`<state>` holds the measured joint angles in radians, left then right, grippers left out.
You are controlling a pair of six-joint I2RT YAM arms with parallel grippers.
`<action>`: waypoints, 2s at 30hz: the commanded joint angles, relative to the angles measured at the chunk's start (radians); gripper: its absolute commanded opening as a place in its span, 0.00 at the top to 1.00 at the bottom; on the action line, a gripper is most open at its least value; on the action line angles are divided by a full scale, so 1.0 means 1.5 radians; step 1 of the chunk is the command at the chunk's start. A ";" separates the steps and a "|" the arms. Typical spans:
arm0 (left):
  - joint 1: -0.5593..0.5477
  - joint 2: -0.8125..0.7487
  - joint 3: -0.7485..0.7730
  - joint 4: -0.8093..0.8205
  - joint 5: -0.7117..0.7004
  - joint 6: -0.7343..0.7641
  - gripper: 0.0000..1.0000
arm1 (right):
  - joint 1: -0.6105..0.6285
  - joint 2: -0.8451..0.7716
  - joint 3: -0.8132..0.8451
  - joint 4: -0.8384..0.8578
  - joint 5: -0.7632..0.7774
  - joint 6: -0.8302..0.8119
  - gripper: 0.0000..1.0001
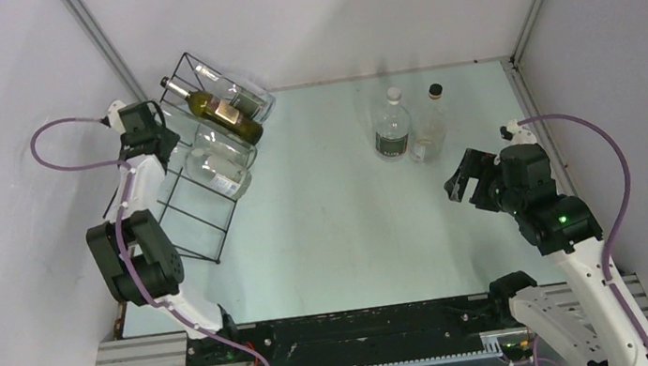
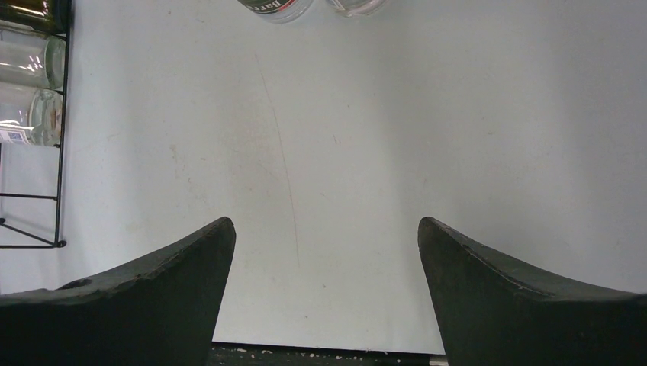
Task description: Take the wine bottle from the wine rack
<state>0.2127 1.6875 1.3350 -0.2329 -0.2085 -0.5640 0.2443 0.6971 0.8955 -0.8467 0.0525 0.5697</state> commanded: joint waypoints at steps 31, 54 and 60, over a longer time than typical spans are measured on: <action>-0.045 -0.228 -0.099 0.125 0.001 0.061 1.00 | -0.002 -0.052 -0.001 -0.017 -0.007 0.014 0.08; -0.252 -0.341 -0.153 0.145 -0.108 0.198 1.00 | -0.003 -0.072 -0.001 -0.040 0.006 0.016 0.08; -0.287 -0.355 -0.154 0.139 -0.116 0.209 1.00 | -0.002 -0.075 -0.012 -0.030 0.000 0.016 0.08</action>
<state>-0.1833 1.2388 1.0603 -0.1955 -0.3420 -0.2714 0.2443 0.5945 0.8913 -0.9100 0.0490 0.5877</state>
